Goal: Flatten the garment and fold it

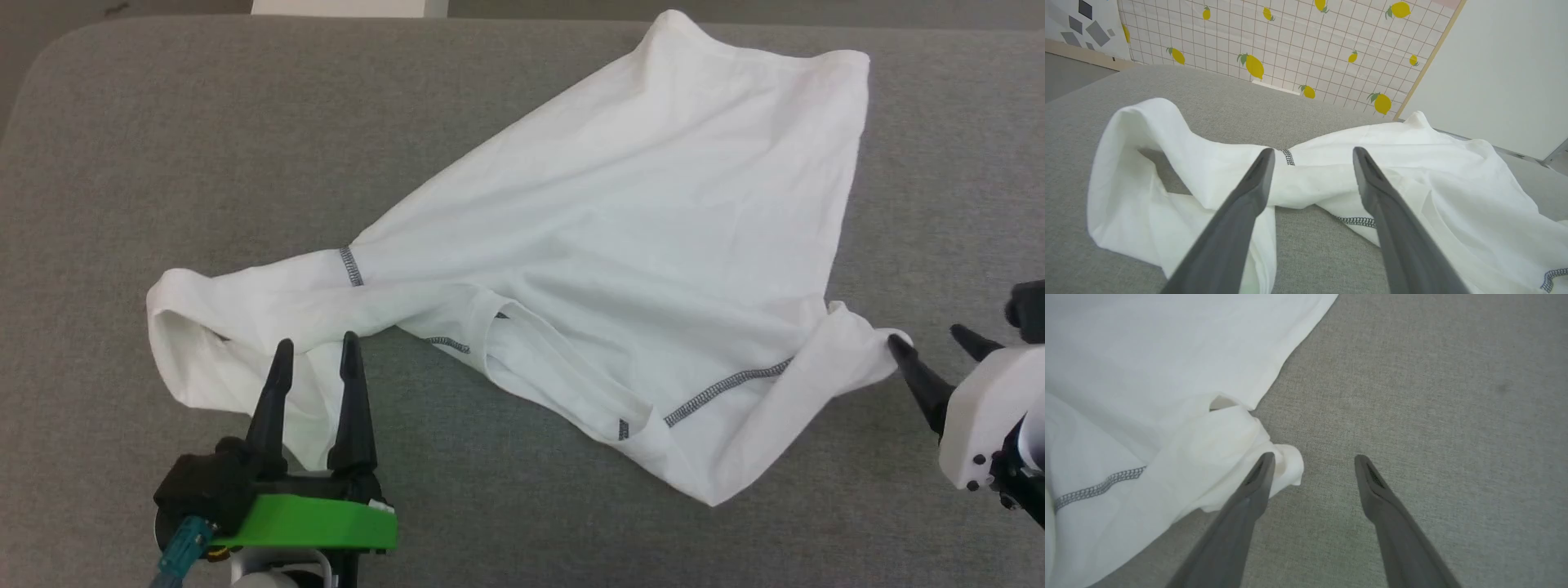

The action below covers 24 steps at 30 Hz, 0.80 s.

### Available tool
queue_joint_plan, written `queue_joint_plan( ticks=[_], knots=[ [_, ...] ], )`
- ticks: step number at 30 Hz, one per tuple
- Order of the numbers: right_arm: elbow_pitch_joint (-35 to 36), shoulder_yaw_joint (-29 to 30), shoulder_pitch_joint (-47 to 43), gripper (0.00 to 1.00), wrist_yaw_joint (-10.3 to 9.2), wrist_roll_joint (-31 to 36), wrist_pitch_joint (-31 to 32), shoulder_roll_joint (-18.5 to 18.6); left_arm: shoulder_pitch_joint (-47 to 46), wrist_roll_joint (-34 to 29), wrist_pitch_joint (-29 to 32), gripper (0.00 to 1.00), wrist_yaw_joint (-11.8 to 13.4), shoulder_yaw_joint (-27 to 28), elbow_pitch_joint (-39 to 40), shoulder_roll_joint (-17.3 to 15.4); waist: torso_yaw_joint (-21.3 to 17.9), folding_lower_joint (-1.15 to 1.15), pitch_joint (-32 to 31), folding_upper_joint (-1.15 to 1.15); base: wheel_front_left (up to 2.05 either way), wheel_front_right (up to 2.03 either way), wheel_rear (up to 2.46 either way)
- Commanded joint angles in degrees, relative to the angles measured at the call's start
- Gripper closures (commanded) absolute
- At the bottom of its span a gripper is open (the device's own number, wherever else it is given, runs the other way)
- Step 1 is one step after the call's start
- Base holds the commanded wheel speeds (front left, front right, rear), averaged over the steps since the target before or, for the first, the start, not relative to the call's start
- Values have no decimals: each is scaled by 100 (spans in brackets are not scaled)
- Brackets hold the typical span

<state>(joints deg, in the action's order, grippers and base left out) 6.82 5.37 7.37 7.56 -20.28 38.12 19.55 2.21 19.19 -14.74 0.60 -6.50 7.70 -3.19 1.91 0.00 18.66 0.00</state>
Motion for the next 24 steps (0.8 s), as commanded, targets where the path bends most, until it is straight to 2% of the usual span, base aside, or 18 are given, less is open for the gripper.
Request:
queue_joint_plan(
  ticks=[1,9,10,11,13,18,24],
  knots=[
    [-7,-127,132,0,-8,-131,126,103,-105,4,-26,0,-24,-7,-39,27,131,0,108,0,0,0,0],
    [-254,-641,213,0,-8,-509,673,470,-191,128,-26,0,4,-125,-118,30,433,0,223,0,0,0,0],
    [-316,-705,197,9,-8,-523,689,501,-206,133,-26,0,1,-150,-131,30,472,0,227,0,0,0,0],
    [-367,-742,183,55,-8,-549,681,498,-218,135,-26,0,1,-164,-141,30,496,0,224,0,0,0,0],
    [-469,-795,136,100,-8,-578,643,475,-234,149,-26,0,10,-181,-157,30,536,0,194,0,0,0,0],
    [-539,-677,85,100,-8,-506,417,484,-150,166,-26,0,46,-135,-218,31,478,0,-26,0,0,0,0],
    [-175,147,277,100,-8,-134,50,850,-8,289,-26,0,53,-121,-296,31,267,0,-466,0,0,0,0]
  ],
)
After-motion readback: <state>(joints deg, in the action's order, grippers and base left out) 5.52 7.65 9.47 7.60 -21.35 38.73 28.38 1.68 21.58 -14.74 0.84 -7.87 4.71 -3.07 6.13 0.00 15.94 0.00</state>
